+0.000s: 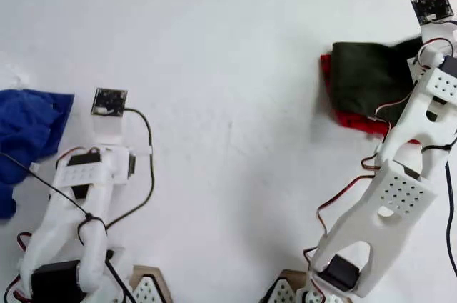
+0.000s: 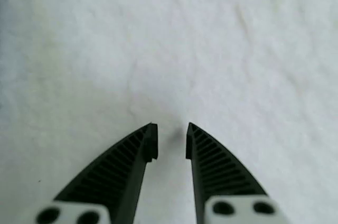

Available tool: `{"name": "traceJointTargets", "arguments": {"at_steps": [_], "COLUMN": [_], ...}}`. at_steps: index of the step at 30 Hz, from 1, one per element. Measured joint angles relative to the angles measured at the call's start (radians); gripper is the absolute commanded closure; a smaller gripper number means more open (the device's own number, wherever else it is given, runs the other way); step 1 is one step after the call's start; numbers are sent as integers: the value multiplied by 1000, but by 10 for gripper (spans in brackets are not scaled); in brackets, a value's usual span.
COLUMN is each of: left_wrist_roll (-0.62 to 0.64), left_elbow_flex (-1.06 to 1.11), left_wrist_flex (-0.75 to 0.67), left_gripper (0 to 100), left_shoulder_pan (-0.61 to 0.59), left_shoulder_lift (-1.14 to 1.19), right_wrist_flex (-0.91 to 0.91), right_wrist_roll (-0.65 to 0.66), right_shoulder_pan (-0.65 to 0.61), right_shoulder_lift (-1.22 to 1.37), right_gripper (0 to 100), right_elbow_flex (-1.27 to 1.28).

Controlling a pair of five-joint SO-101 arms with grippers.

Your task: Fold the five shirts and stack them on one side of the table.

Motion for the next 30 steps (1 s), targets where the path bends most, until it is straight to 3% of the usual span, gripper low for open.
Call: {"name": "traceJointTargets", "arguments": {"at_steps": [4,7,11,15,21,30], "left_wrist_roll": [0,0,0,0,0,0], "left_elbow_flex": [0,0,0,0,0,0], "left_wrist_flex": [0,0,0,0,0,0], "left_gripper": [887,887,887,887,887,887], "left_shoulder_pan": [-2,0,0,0,0,0], "left_shoulder_lift": [0,0,0,0,0,0], "right_wrist_flex": [-40,-20,84,253,537,605], "right_wrist_roll": [-64,-176,-259,-265,-155,-149], "right_shoulder_pan": [-2,-6,-41,-107,-229,-269], "right_shoulder_lift": [-63,-126,-190,-221,-212,-55], "right_gripper": [861,979,980,979,979,979], "right_elbow_flex": [0,0,0,0,0,0]}}
